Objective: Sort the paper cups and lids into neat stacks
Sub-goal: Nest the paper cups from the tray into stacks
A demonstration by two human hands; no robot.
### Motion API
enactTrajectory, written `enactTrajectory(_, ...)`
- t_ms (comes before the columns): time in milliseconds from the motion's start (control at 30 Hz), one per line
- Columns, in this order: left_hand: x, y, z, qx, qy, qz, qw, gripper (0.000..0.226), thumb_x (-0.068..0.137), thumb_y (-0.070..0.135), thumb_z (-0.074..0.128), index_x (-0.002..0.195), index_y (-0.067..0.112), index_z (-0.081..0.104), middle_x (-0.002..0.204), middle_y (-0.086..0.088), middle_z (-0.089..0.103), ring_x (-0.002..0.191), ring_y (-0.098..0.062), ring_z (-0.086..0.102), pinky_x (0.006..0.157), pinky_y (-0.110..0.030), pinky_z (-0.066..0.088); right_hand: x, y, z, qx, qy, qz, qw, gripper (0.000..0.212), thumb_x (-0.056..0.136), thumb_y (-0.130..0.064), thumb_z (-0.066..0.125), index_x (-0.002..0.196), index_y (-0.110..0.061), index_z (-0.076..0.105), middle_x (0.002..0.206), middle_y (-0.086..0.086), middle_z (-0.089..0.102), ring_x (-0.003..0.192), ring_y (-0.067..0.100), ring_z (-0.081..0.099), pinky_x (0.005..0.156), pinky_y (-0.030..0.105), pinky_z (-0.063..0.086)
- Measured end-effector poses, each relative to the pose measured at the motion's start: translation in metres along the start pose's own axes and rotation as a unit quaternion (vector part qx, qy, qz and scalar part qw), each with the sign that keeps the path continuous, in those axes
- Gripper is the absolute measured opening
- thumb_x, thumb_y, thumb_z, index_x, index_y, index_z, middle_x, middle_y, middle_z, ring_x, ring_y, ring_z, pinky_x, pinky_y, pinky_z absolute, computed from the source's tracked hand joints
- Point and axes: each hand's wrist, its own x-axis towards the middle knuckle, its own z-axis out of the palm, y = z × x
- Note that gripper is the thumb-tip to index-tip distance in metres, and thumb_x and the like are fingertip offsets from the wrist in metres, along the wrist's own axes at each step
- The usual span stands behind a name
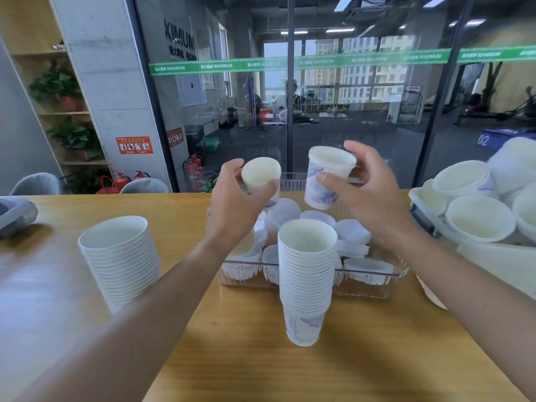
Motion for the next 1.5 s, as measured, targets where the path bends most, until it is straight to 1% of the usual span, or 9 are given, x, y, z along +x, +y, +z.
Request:
enactTrajectory(133, -0.016, 0.019, -0.022, -0.078, -0.003, -0.013, 0.997, 0.05, 0.086, 0.041, 0.081, 0.127, 0.022, 0.061, 0.115, 0.012, 0.066, 0.101, 0.0, 0.064, 0.079, -0.017, 0.055, -0.028, -0.039, -0.016, 0.101, -0.014, -0.014, 0.995, 0.061, 0.081, -0.043, 0.085, 0.135, -0.03, 0.062, 0.119, -0.01, 0.073, 0.112, 0.012, 0.068, 0.097, 0.036, 0.057)
enactTrajectory(400, -0.035, 0.068, -0.062, -0.196, -0.006, 0.01, 0.981, 0.029, 0.091, 0.035, 0.078, 0.116, 0.025, 0.066, 0.113, 0.002, 0.074, 0.104, -0.011, 0.072, 0.091, -0.04, 0.062, -0.075, -0.059, -0.018, 0.061, -0.119, -0.029, 0.991, 0.079, 0.065, -0.06, 0.089, 0.135, -0.035, 0.062, 0.119, -0.015, 0.073, 0.113, 0.01, 0.069, 0.099, 0.043, 0.058)
enactTrajectory(567, -0.053, 0.099, -0.074, -0.239, -0.04, 0.045, 0.969, 0.038, 0.095, 0.031, 0.075, 0.126, 0.012, 0.066, 0.116, -0.006, 0.075, 0.108, -0.018, 0.073, 0.088, -0.036, 0.063, -0.096, -0.046, -0.017, -0.004, -0.173, -0.007, 0.985, 0.081, 0.064, -0.064, 0.083, 0.137, -0.045, 0.056, 0.124, -0.022, 0.067, 0.119, 0.001, 0.062, 0.105, 0.044, 0.053)
enactTrajectory(733, -0.071, 0.1, -0.069, -0.195, -0.109, 0.056, 0.973, 0.041, 0.091, 0.029, 0.079, 0.127, 0.015, 0.066, 0.115, 0.002, 0.076, 0.105, -0.011, 0.073, 0.088, -0.03, 0.061, -0.11, -0.034, -0.019, -0.002, -0.181, 0.006, 0.983, 0.084, 0.069, -0.059, 0.083, 0.144, -0.042, 0.05, 0.132, -0.019, 0.065, 0.121, 0.003, 0.063, 0.103, 0.041, 0.054)
enactTrajectory(933, -0.088, 0.078, -0.057, -0.026, -0.209, 0.065, 0.975, 0.043, 0.087, 0.043, 0.079, 0.125, 0.029, 0.064, 0.114, 0.017, 0.071, 0.107, 0.003, 0.065, 0.091, -0.019, 0.052, -0.119, -0.019, -0.024, 0.001, -0.179, 0.028, 0.983, 0.072, 0.086, -0.017, 0.082, 0.146, -0.039, 0.048, 0.131, -0.017, 0.064, 0.115, 0.002, 0.065, 0.098, 0.035, 0.057)
enactTrajectory(1133, -0.107, 0.057, -0.06, -0.1, -0.261, 0.065, 0.958, 0.026, 0.104, 0.032, 0.059, 0.129, 0.029, 0.064, 0.122, 0.02, 0.072, 0.116, 0.002, 0.064, 0.099, -0.022, 0.053, -0.123, -0.003, -0.023, -0.013, -0.168, 0.044, 0.985, 0.065, 0.09, -0.002, 0.068, 0.142, -0.037, 0.052, 0.129, -0.017, 0.064, 0.116, 0.007, 0.064, 0.096, 0.031, 0.056)
enactTrajectory(1233, -0.104, 0.036, -0.062, -0.107, -0.226, 0.032, 0.968, 0.029, 0.109, 0.034, 0.047, 0.125, 0.027, 0.069, 0.118, 0.015, 0.074, 0.112, 0.0, 0.067, 0.1, -0.029, 0.056, -0.12, 0.007, -0.019, -0.032, -0.149, 0.046, 0.987, 0.061, 0.094, 0.005, 0.057, 0.137, -0.039, 0.056, 0.125, -0.019, 0.065, 0.118, 0.003, 0.061, 0.098, 0.033, 0.056)
enactTrajectory(1367, -0.083, 0.002, -0.057, 0.062, -0.154, 0.041, 0.985, 0.026, 0.102, 0.033, 0.062, 0.125, 0.024, 0.07, 0.119, 0.019, 0.07, 0.11, 0.004, 0.062, 0.103, -0.035, 0.053, -0.116, 0.019, -0.014, -0.027, -0.123, 0.05, 0.991, 0.048, 0.098, 0.002, 0.057, 0.131, -0.033, 0.06, 0.121, -0.019, 0.066, 0.114, 0.001, 0.063, 0.096, 0.033, 0.057)
enactTrajectory(1500, -0.065, -0.008, -0.048, 0.225, -0.166, 0.069, 0.958, 0.045, 0.097, 0.034, 0.066, 0.14, 0.025, 0.057, 0.137, 0.014, 0.055, 0.124, -0.011, 0.054, 0.099, -0.035, 0.05, -0.114, 0.03, -0.007, -0.01, -0.058, 0.043, 0.997, 0.041, 0.096, 0.005, 0.057, 0.118, -0.028, 0.067, 0.111, -0.016, 0.071, 0.103, 0.003, 0.068, 0.087, 0.033, 0.06)
